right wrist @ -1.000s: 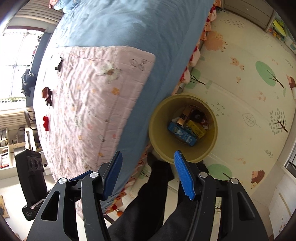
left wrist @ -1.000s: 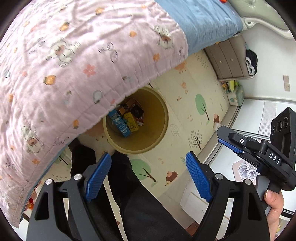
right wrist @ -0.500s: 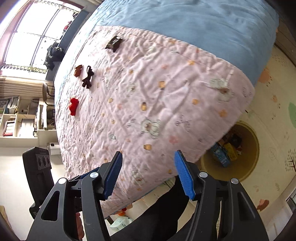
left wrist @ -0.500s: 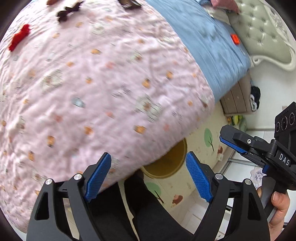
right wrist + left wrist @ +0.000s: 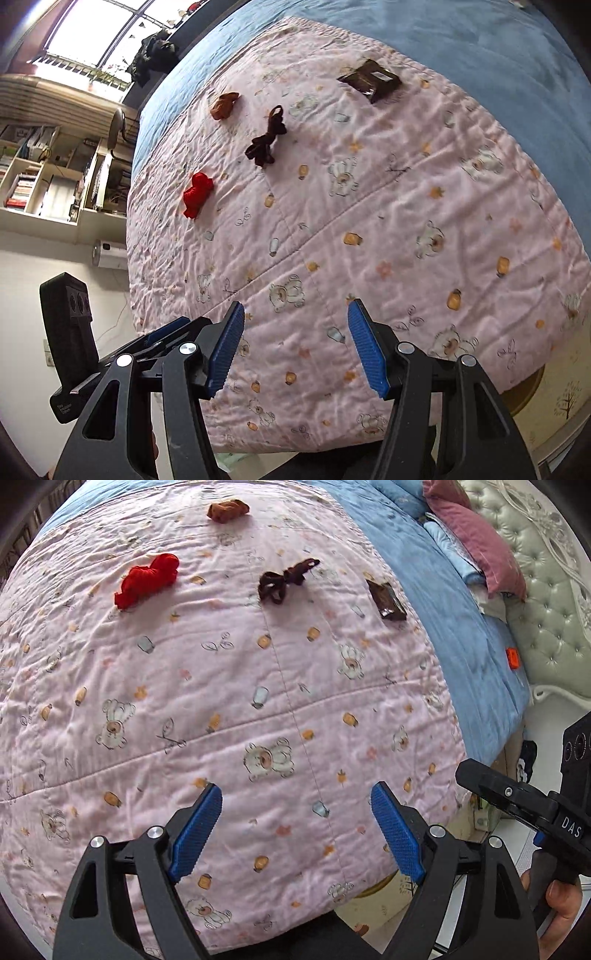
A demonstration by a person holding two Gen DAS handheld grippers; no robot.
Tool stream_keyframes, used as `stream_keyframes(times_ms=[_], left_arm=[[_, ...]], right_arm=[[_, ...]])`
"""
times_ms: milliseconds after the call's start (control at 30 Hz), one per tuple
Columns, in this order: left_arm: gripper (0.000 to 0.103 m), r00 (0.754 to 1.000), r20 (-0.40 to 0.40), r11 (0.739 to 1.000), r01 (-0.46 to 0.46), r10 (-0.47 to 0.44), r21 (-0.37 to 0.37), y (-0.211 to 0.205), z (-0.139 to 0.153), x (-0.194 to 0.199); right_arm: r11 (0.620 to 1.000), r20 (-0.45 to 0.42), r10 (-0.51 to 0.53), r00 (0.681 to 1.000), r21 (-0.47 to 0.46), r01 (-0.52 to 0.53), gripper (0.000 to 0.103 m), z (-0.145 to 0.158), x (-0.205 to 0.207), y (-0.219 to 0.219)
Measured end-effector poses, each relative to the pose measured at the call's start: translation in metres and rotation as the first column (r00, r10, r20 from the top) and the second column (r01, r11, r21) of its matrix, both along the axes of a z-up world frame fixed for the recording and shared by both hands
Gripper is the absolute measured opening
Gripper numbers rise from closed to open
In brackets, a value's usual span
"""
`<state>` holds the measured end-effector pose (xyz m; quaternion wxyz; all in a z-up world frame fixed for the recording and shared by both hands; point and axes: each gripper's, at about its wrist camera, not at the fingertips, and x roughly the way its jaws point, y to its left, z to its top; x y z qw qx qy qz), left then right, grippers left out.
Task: Collect trash
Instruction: 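Move both tools back over the quilt toward the red wrapper, then grasp the red wrapper with the left gripper while the right grasps the dark ribbon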
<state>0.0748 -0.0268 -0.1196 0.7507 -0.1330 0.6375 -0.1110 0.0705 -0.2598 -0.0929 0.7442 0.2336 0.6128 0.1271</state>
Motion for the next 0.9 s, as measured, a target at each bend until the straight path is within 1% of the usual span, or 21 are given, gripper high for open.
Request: stream_keyframes(times_ms=[67,267,333,400,600,700,767,900], left_arm=[[0.083,1.000,0.011,1.000,-0.019,0.019,0.013,0.008,-0.001,0.009],[0.083,0.997,0.023,0.995,-0.079,0.078,0.053,0.037,-0.008,0.046],[0.084,0.995,0.029,0.992,-0.093,0.091,0.088,0.048,-0.011,0.060],[0.084,0.993,0.033,0.988,-0.115,0.112,0.105,0.059,-0.015,0.076],[0.084,0.989,0.047,0.974,-0.149,0.143,0.173,0.089,-0.031,0.122],[0.084,0.987,0.046,0.968,-0.158,0.152,0.193,0.103,-0.040,0.144],[0.084,0.988,0.045,0.963,-0.155,0.149,0.219,0.110,-0.050,0.160],[0.084,0.988,0.023,0.947,-0.155,0.155,0.283,0.126,-0.078,0.194]], right_arm=[[0.999,0.001,0.030,1.000,-0.017,-0.030,0.058,-0.002,0.017,0.012],[0.995,-0.016,0.097,0.995,-0.012,-0.097,0.059,-0.016,0.072,0.040],[0.993,-0.035,0.115,0.993,-0.014,-0.116,0.059,-0.025,0.091,0.049],[0.992,-0.050,0.128,0.991,-0.006,-0.128,0.059,-0.034,0.110,0.057],[0.982,-0.045,0.183,0.982,-0.025,-0.185,0.063,-0.050,0.159,0.082],[0.982,-0.055,0.185,0.981,-0.019,-0.186,0.063,-0.061,0.181,0.090],[0.984,-0.066,0.174,0.983,-0.026,-0.176,0.065,-0.072,0.195,0.091],[0.992,-0.109,0.116,0.987,-0.041,-0.121,0.065,-0.096,0.221,0.085]])
